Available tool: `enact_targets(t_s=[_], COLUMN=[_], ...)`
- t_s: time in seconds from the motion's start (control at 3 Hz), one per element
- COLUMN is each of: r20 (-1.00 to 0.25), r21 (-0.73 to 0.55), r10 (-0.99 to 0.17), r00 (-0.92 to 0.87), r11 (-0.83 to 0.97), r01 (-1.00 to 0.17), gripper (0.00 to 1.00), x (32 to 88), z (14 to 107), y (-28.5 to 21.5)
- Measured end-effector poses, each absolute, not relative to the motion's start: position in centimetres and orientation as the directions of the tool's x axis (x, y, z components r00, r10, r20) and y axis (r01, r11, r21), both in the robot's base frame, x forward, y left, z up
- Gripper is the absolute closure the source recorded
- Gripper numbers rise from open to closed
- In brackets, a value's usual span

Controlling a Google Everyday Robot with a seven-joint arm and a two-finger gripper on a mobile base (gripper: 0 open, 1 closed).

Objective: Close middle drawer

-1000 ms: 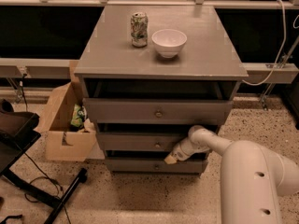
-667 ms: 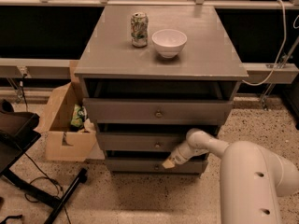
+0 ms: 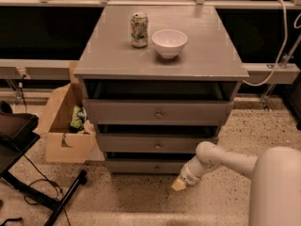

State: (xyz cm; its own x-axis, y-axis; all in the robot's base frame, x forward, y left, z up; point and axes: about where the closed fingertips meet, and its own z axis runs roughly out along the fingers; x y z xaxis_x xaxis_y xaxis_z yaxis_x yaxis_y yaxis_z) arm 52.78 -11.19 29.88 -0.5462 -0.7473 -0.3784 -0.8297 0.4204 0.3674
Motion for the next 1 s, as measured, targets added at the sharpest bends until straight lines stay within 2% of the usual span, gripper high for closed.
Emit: enact_targets(t_s=[0.33,1.0], r20=[-0.305,-0.095], r21=[0.297,0.253], r10=[-0.803,-0.868], r00=[-0.513,-0.487], r11=[0.431,0.452], r01=[-0.852,-0.856], gripper=[1.00,1.00], x=[49.8,41.4], z=[35.2,43.1], y=[-14.1,-19.9])
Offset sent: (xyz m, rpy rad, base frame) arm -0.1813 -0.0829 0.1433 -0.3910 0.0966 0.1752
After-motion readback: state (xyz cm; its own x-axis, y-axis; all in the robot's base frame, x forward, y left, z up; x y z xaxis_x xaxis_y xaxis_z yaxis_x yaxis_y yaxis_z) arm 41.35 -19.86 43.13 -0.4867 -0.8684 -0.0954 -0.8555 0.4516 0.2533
